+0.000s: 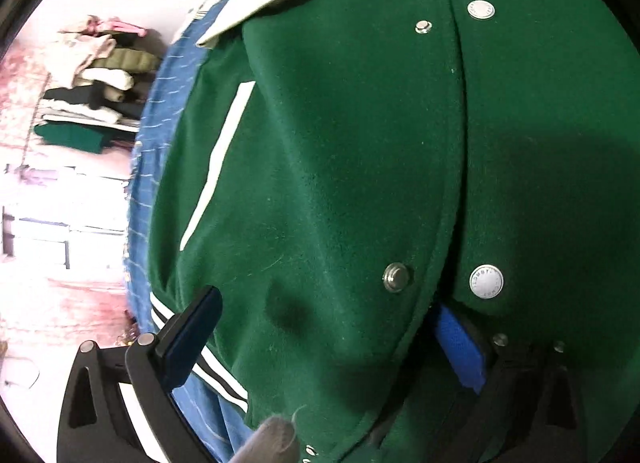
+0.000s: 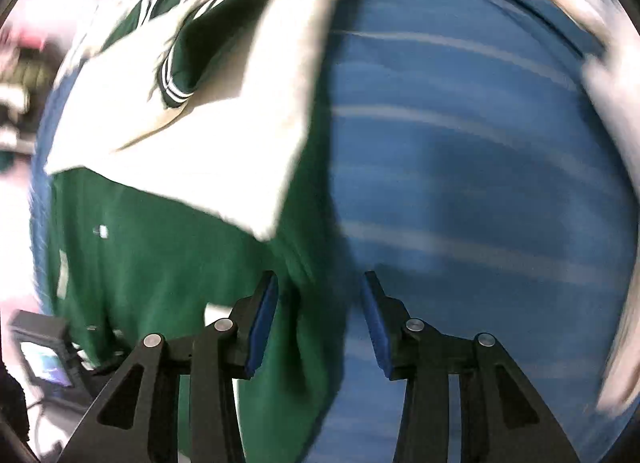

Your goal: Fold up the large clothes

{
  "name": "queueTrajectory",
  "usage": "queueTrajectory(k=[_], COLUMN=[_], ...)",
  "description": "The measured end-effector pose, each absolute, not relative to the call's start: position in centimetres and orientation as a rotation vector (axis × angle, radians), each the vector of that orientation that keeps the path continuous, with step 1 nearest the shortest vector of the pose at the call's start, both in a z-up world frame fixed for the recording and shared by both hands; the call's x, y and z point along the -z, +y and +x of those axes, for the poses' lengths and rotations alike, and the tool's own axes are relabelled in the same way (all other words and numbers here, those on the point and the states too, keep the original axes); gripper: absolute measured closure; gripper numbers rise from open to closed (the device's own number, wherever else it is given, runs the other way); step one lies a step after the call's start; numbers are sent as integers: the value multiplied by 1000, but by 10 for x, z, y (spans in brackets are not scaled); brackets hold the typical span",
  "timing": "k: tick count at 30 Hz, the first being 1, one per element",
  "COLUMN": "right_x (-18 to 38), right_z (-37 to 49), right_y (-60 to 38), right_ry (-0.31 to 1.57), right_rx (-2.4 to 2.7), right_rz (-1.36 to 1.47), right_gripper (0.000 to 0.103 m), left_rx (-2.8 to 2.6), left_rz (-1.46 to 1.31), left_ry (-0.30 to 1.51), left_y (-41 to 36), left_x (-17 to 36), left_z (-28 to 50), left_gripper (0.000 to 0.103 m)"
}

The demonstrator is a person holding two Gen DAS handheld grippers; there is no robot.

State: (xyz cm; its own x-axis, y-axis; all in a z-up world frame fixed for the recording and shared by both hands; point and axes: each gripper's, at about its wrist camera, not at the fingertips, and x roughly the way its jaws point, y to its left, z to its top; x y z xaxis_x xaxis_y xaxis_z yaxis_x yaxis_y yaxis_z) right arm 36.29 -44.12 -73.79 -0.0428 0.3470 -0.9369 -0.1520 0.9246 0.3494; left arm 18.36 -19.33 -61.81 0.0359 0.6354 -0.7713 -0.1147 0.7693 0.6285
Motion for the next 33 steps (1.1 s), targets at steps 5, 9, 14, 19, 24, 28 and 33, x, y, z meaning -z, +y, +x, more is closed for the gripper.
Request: queueTrajectory(k=[5,9,14,19,24,28,33], right_x=[753,756,725,726,779,758,706], right_z=[382,375,358,279,217,222,246], right_y=[-471,-482,-496,-496,-471,-480,-482], right_ry=[1529,1548,1690,1887,2056,2046,1970], right_rx=[-278,-220,-219,-356,-383,-394,-485], right_rz=[341,412,451,515,451,318,443], right_gripper=[81,81,76,76,79,78,78], left_rx=[-641,-615,-605,-649,-752,-799,-915], left_rz=[312,215,104,49,78,35,-46], left_ry=[1409,1443,1464,1420,1448,1498,1537], left_y=[-177,-164,-148,-138,-134,-134,-121], left_x=[616,614,588,548,536,541,548], left_z=[177,179,171,138,99,68,38], left_gripper=[0,0,0,0,0,0,0])
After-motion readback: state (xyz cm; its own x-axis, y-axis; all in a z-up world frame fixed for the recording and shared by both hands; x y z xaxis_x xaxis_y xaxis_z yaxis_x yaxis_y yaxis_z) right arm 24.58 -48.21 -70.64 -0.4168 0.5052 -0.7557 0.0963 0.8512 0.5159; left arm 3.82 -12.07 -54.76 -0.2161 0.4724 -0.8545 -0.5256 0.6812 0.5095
